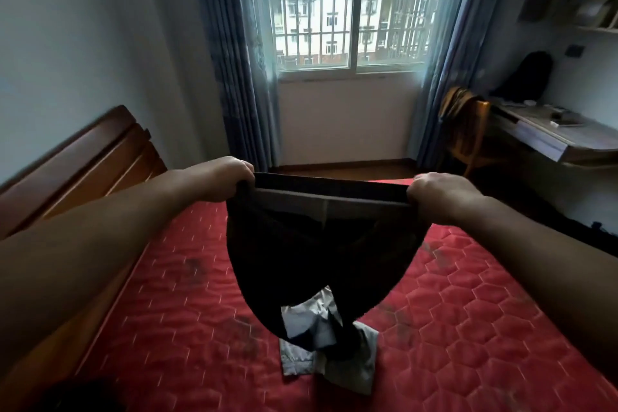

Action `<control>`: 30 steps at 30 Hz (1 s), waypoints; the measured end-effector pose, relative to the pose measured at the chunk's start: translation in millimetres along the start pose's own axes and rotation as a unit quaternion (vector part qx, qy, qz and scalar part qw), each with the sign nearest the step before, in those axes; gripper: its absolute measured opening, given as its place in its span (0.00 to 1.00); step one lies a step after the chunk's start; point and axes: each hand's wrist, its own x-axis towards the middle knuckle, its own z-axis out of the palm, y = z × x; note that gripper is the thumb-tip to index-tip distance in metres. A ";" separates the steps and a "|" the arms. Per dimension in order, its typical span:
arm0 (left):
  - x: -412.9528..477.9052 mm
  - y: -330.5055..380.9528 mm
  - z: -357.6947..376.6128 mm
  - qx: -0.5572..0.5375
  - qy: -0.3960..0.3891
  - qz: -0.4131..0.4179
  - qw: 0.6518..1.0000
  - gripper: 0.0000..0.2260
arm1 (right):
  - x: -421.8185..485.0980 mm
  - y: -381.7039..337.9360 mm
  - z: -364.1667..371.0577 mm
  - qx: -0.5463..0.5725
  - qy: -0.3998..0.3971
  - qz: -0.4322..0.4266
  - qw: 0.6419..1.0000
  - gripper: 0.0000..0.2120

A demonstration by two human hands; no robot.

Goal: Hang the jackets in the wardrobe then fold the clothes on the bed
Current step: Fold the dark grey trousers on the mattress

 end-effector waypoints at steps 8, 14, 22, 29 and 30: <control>-20.0 -9.7 -5.3 0.056 -0.006 -0.050 0.997 0.16 | 5.6 17.8 -11.5 -0.074 0.046 -0.116 0.989 0.35; -41.6 -11.5 -8.0 0.043 0.008 -0.036 0.998 0.19 | 12.3 33.3 -3.3 -0.041 0.134 -0.144 0.980 0.15; -39.0 -12.1 0.3 -0.122 0.174 0.000 0.977 0.02 | 30.1 43.2 -0.6 0.271 0.152 -0.035 0.950 0.10; -28.8 -17.7 -1.4 -0.248 0.234 -0.058 0.938 0.02 | 36.0 49.1 1.1 0.441 0.185 0.028 0.878 0.09; -27.6 -17.6 -1.7 -0.263 0.238 -0.060 0.933 0.04 | 36.4 49.7 2.9 0.460 0.189 0.032 0.867 0.08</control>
